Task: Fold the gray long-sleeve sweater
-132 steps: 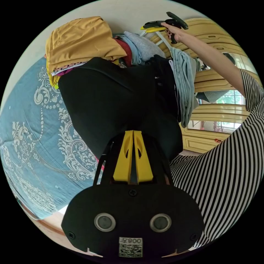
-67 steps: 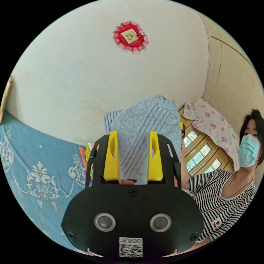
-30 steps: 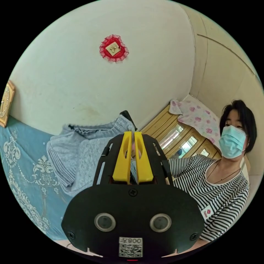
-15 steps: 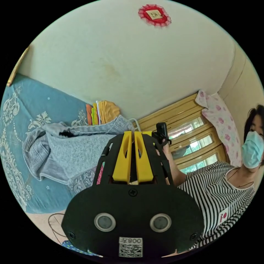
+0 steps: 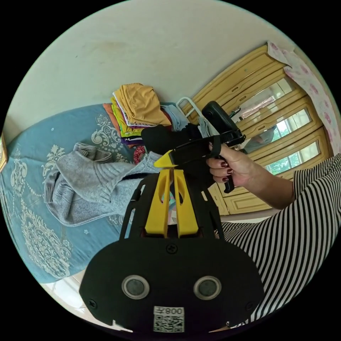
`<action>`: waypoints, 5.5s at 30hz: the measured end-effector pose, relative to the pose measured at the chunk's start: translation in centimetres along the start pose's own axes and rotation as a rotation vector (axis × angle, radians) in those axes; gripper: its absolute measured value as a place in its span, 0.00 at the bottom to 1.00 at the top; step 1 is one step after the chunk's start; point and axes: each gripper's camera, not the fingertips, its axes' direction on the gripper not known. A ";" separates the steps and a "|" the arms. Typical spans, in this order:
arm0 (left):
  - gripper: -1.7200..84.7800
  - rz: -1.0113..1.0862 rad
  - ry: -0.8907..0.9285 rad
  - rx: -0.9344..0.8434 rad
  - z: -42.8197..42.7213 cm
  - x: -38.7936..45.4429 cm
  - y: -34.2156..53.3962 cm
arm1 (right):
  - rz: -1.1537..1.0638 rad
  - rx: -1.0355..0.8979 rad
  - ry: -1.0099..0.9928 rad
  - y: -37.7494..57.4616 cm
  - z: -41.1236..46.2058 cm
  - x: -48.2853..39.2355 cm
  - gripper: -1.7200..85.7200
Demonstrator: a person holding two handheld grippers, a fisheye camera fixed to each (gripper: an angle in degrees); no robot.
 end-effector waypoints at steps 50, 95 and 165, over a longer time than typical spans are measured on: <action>0.03 0.078 0.029 1.280 -25.4 1.5 50.4 | -1.190 -0.046 -0.333 10.8 -15.7 -38.7 0.04; 0.15 -1.081 0.102 -0.031 21.9 -67.6 43.5 | 0.280 -0.349 0.593 -31.3 40.5 -11.9 0.09; 0.04 -1.307 -0.178 -0.215 45.2 -45.6 53.8 | 0.306 -0.628 0.533 -21.5 79.6 -2.8 0.09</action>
